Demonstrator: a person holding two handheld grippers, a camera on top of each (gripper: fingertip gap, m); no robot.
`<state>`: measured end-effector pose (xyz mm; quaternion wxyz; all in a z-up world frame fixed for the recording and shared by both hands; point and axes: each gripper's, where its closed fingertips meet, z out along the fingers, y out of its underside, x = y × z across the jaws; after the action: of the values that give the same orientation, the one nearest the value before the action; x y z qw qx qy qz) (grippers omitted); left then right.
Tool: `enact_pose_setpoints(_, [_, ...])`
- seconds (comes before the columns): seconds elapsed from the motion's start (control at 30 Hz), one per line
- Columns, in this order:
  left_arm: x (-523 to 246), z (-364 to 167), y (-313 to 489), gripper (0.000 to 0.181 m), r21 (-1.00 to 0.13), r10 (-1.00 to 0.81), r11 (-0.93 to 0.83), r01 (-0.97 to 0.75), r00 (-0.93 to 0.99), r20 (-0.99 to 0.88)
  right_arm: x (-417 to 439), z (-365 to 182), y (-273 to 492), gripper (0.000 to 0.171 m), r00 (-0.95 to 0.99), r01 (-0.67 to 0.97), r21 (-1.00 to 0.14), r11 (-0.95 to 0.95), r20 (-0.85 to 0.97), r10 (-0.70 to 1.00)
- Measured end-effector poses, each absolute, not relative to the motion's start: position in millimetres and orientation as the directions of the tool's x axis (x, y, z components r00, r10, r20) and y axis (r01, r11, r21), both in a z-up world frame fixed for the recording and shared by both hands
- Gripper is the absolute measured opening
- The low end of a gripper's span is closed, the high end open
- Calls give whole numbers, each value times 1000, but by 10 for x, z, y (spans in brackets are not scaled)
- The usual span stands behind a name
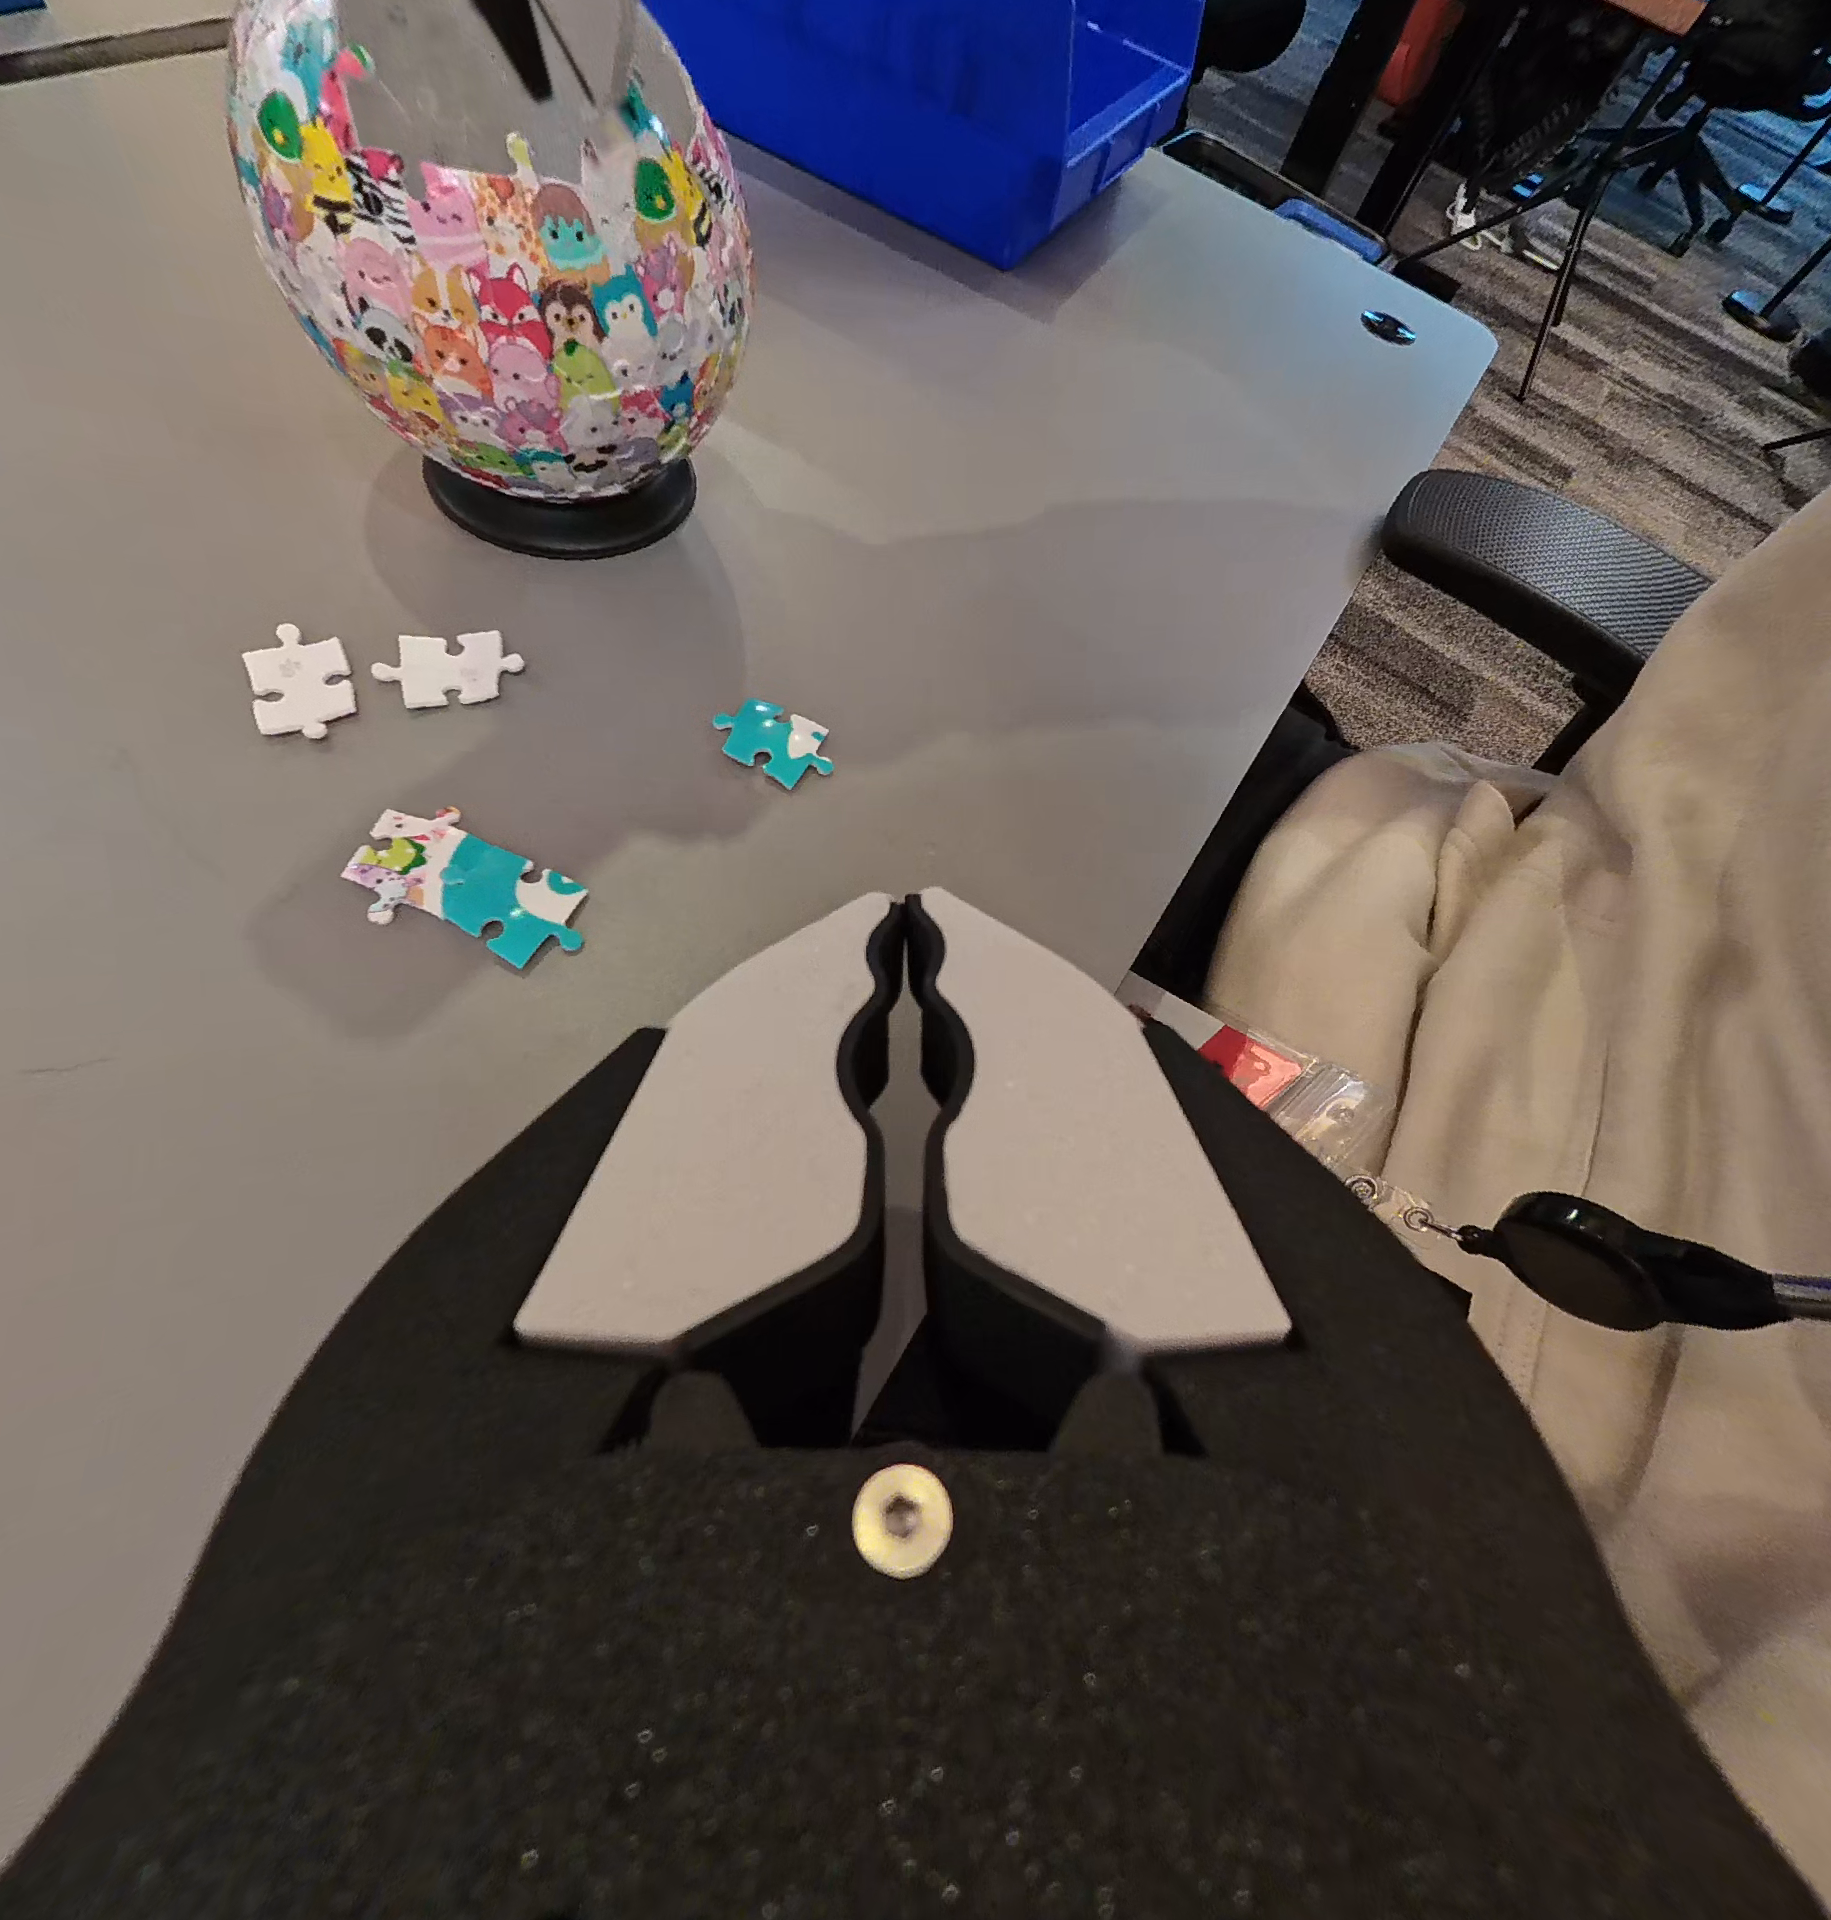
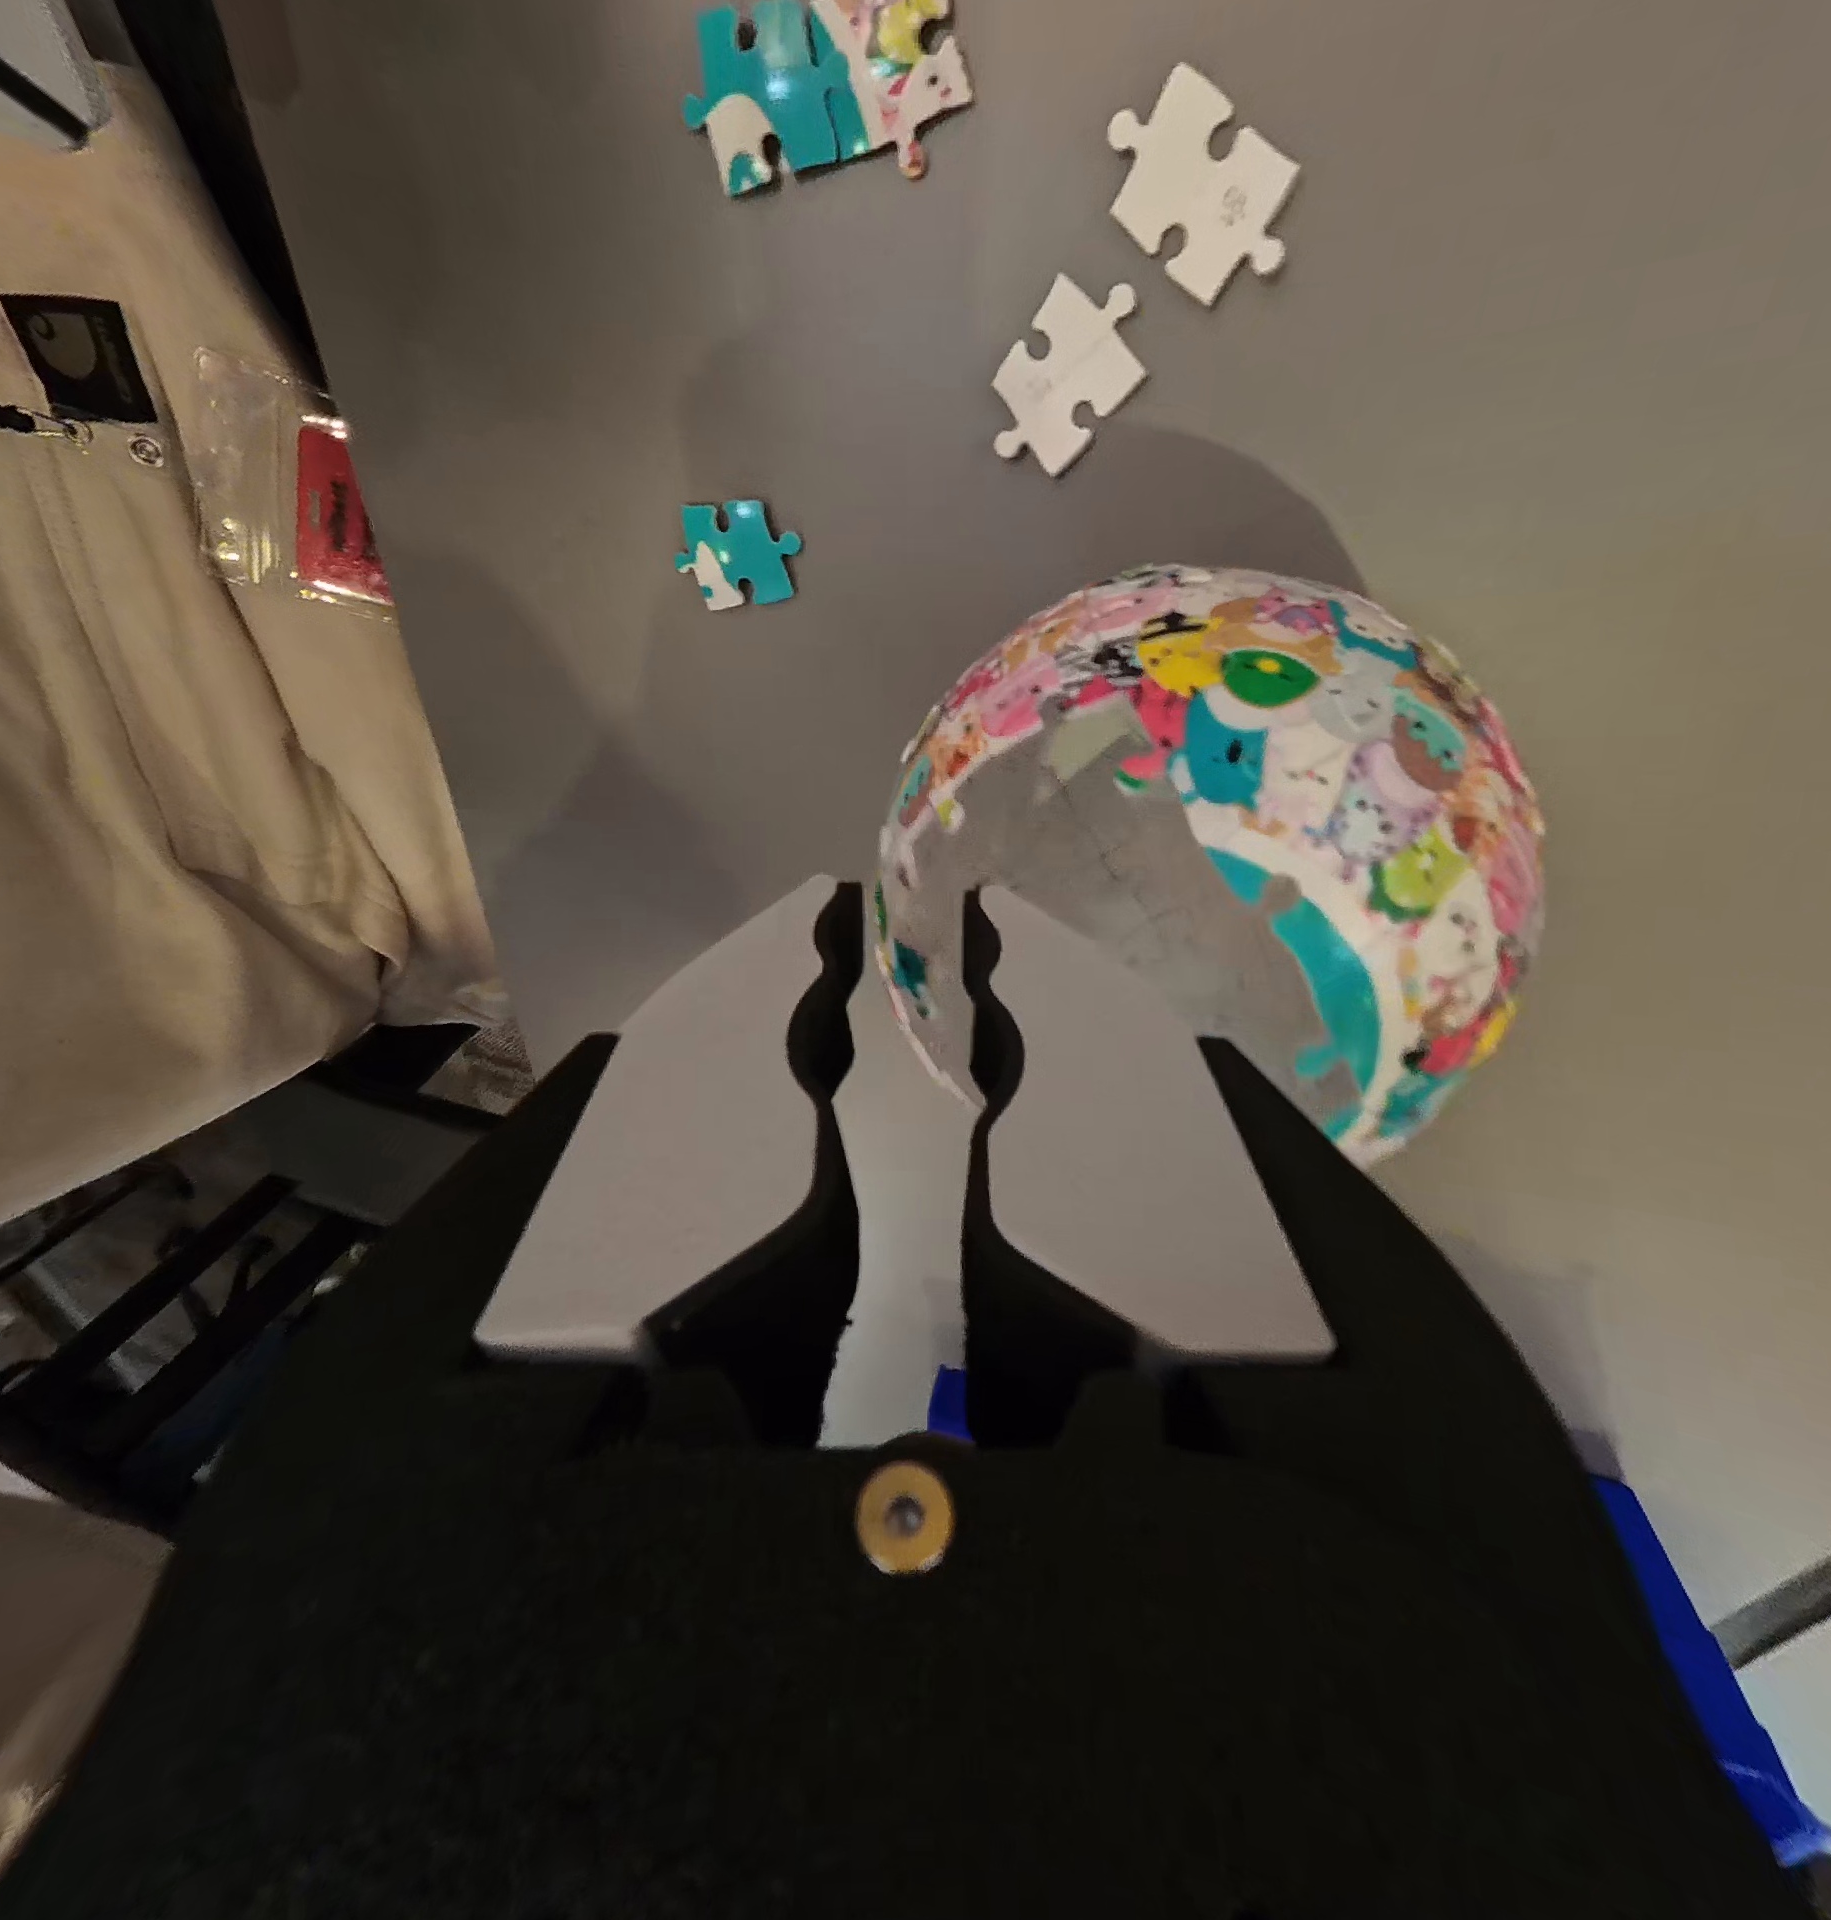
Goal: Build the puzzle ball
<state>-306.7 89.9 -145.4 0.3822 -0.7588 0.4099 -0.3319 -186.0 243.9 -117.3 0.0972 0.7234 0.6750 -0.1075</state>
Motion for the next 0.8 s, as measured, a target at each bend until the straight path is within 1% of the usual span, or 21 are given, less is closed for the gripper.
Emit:
enact_pose_setpoints(0.1, [-3078, -1453, 898, 0, -852, -875, -374, -366, 445, 193, -1829, -1017, 2566, 18, 66, 994, -77, -84, -205, 977])
enact_pose_setpoints(0.23, [-3105, -1447, 911, 0, -853, -869, -380, -357, 453, 198, -1832, -763, 2577, 15, 21, 952, -304, -27, -22, 1000])
enact_pose_setpoints(0.3, [-3121, -1464, 929, 0, -851, -864, -388, -353, 461, 202, -1765, -729, 2530, 18, 27, 914, -406, 20, 110, 994])
enact_pose_setpoints(0.37, [-3122, -1485, 936, 0, -847, -860, -400, -351, 462, 215, -1623, -806, 2465, 25, 69, 877, -478, 47, 222, 973])
enact_pose_setpoints(0.4, [-3117, -1492, 938, 0, -845, -859, -404, -349, 462, 220, -1549, -871, 2435, 29, 91, 861, -504, 61, 272, 958])
enact_pose_setpoints(0.5, [-3084, -1493, 943, 0, -845, -859, -409, -344, 458, 229, -1456, -1025, 2358, 25, 160, 802, -585, 117, 401, 902])
enact_pose_setpoints(0.6, [-3034, -1499, 949, 0, -845, -861, -407, -347, 453, 229, -1480, -1082, 2295, 15, 292, 722, -678, 137, 479, 828])
enact_pose_setpoints(0.63, [-3021, -1505, 951, 0, -844, -862, -406, -350, 453, 228, -1501, -1086, 2273, 1, 344, 686, -711, 155, 504, 792])
enact_pose_setpoints(0.67, [-3010, -1512, 954, 0, -844, -863, -406, -351, 452, 227, -1536, -1076, 2235, 0, 389, 643, -742, 189, 530, 754])
enact_pose_setpoints(0.73, [-2986, -1523, 955, 0, -843, -864, -408, -352, 447, 231, -1533, -1087, 2203, 0, 452, 623, -737, 262, 613, 648])
enact_pose_setpoints(0.8, [-2963, -1534, 954, 0, -840, -866, -410, -355, 440, 237, -1547, -1239, 2177, 0, 470, 640, -718, 274, 647, 600])
